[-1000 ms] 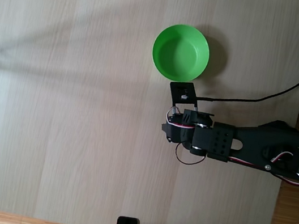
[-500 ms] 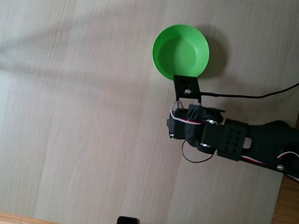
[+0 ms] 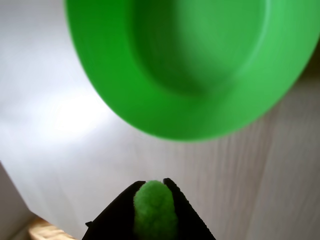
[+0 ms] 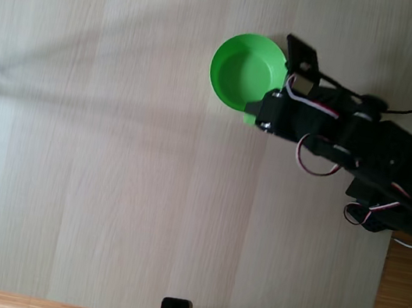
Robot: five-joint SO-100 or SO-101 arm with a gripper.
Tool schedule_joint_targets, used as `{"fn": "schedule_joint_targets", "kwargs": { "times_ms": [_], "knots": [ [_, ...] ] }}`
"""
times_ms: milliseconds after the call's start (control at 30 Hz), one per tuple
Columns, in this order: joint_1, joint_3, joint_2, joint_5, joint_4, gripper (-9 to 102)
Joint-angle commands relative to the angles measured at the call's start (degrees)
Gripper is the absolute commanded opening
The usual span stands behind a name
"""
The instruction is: Grasp a green pompom and put it in the green bowl.
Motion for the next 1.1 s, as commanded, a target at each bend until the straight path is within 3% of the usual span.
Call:
{"fn": "schedule_joint_targets", "kwargs": {
  "times_ms": [0, 233, 633, 867, 1067],
  "knots": [
    [2.72, -6.24, -0.09, -2.46, -0.44, 0],
    [4.83, -8.53, -3.08, -6.94, 0.26, 1],
    [4.92, -8.44, -3.08, -8.09, 0.35, 24],
    [3.78, -4.04, -1.23, -7.73, 0.35, 23],
    [-4.04, 4.48, 5.80, -7.21, -0.18, 16]
  ]
}}
